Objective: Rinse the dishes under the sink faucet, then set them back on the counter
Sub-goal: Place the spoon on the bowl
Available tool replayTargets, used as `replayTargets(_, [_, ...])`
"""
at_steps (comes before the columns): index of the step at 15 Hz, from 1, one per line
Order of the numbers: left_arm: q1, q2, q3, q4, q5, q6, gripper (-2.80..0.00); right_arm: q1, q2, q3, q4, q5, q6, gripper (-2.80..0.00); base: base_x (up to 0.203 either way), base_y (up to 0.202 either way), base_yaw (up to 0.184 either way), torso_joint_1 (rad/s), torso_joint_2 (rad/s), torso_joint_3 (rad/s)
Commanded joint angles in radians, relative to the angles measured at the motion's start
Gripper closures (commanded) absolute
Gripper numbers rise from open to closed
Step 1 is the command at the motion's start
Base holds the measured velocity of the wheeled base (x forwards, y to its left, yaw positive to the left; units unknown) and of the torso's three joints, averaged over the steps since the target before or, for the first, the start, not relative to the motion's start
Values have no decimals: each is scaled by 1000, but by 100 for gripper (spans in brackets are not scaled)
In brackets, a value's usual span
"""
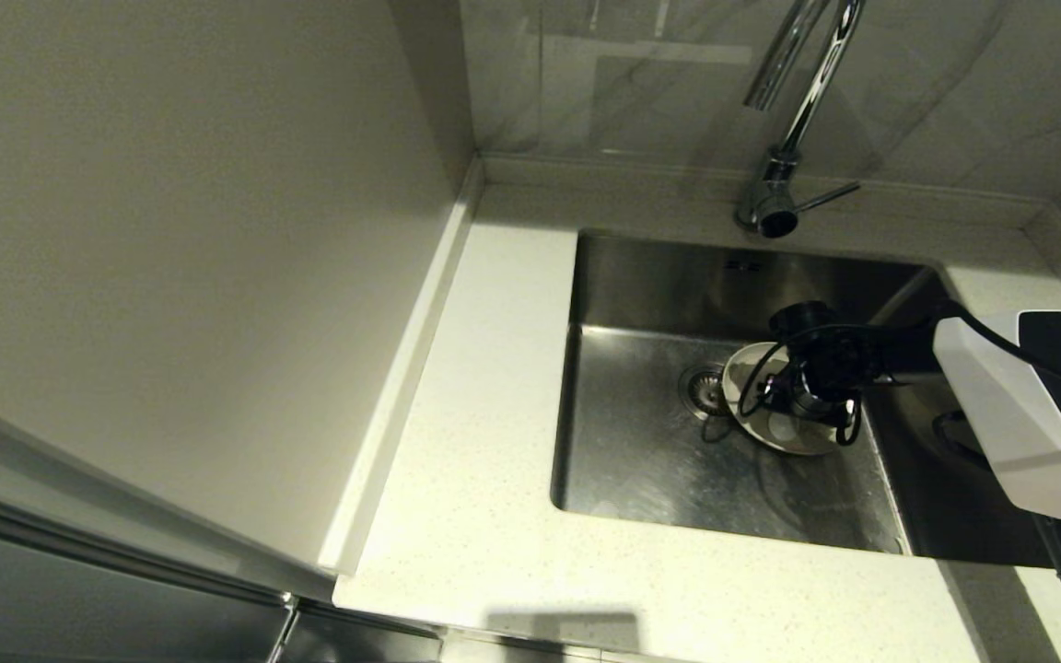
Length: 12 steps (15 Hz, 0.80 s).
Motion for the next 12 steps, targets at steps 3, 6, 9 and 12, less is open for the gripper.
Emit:
replayTargets(3, [0, -3, 0, -1, 0, 0, 0, 0, 1, 0, 2, -6, 0, -280, 0, 0, 0, 0, 0, 0])
replayTargets(6, [0, -3, 0, -1, 0, 0, 0, -2, -16, 0, 4, -21, 1, -280, 0, 0, 0, 0, 0, 0])
replayTargets(9, [0, -3, 0, -1, 0, 0, 0, 0, -24, 0, 12, -19, 1, -280, 0, 0, 0, 0, 0, 0])
replayTargets(12, [0, -3, 0, -1, 0, 0, 0, 0, -27, 9, 25, -19, 2, -280, 0, 0, 0, 0, 0, 0])
